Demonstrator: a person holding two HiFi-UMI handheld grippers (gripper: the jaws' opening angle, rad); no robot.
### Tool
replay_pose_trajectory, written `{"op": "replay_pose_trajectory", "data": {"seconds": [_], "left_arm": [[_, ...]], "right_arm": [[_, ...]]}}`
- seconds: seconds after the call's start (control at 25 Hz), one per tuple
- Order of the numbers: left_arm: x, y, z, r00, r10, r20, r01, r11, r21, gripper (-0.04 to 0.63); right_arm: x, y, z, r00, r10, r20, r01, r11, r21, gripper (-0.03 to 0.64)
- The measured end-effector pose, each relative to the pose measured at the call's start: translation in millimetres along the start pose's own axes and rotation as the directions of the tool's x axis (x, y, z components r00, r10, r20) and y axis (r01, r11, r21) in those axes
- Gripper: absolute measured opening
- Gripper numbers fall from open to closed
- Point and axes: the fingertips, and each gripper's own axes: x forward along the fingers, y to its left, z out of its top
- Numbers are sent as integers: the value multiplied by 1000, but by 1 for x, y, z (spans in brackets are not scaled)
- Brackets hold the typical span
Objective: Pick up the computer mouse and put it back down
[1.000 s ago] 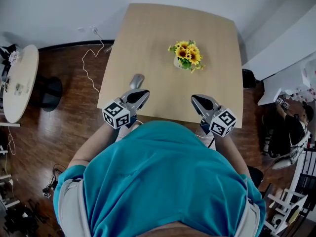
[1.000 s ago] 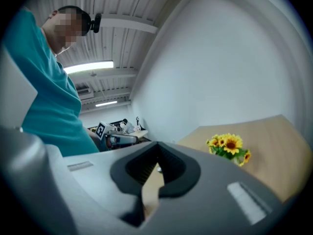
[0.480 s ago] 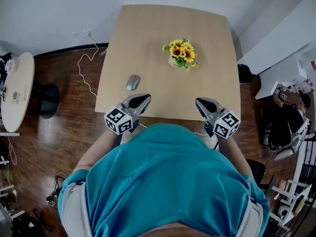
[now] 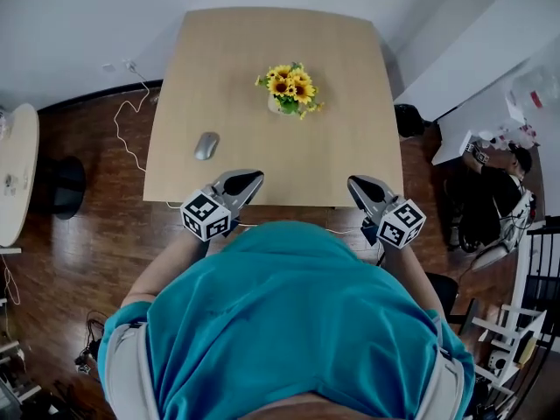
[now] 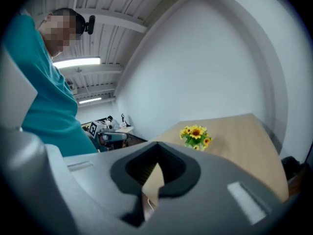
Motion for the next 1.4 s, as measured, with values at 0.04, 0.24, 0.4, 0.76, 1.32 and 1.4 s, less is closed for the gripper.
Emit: {"op": "replay_pose_trajectory", "data": {"seconds": [0.04,0.24,0.4,0.76,1.32,1.4], "left_arm": [[11,-9,0,1000,12,5,-12,1000,3,5],[67,-64,-4,994,99,43,-98,995,-13,5],[116,-119,-10,990,124,67,-121,992,-41,6],[115,-148,-25,985,162,58,-158,986,-54,5],[187,-180,-17,998,40,41,-40,999,-5,5],[206,-192,-16,997,64,50,-64,998,0,6]], "right_arm": [[-14,-10,-2,1000,6,2,-6,1000,-1,2],[-89,-47,-11,998,69,-12,-69,995,-67,2],[-146,-82,-16,994,99,-41,-102,991,-82,2],[-169,-89,-29,987,134,-87,-140,988,-68,2],[-221,-127,-17,997,60,-56,-63,996,-65,2],[-239,-141,-16,995,82,-50,-86,993,-82,2]]}}
